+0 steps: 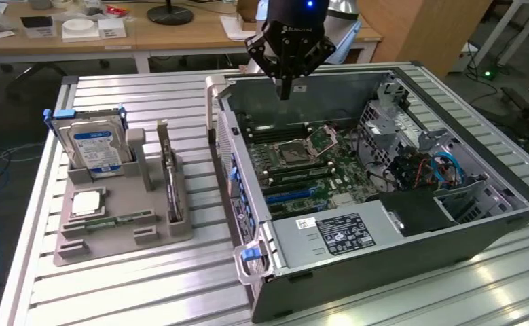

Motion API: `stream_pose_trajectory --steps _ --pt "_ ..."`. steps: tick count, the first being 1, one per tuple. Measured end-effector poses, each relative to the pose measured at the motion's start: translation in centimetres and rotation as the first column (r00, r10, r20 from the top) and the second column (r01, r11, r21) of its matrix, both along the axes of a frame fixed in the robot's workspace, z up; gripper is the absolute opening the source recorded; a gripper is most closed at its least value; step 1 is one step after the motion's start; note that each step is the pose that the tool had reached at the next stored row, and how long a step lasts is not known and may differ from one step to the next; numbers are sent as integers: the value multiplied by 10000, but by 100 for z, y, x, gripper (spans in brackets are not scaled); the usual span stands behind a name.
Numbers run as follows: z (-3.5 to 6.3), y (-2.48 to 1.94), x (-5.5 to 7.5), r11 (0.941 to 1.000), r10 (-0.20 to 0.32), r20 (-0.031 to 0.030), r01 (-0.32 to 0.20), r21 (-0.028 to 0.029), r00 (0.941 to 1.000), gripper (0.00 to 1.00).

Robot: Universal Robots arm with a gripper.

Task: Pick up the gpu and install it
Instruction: 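Reach for the gpu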

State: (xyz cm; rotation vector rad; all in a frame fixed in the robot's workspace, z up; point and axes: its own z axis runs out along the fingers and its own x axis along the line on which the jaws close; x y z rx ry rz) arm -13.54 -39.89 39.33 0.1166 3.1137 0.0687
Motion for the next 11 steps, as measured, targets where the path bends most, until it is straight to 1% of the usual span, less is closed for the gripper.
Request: stream_pose_trajectory --steps 11 --pt "0 0 -127 10000 0 0 0 1 10000 11"
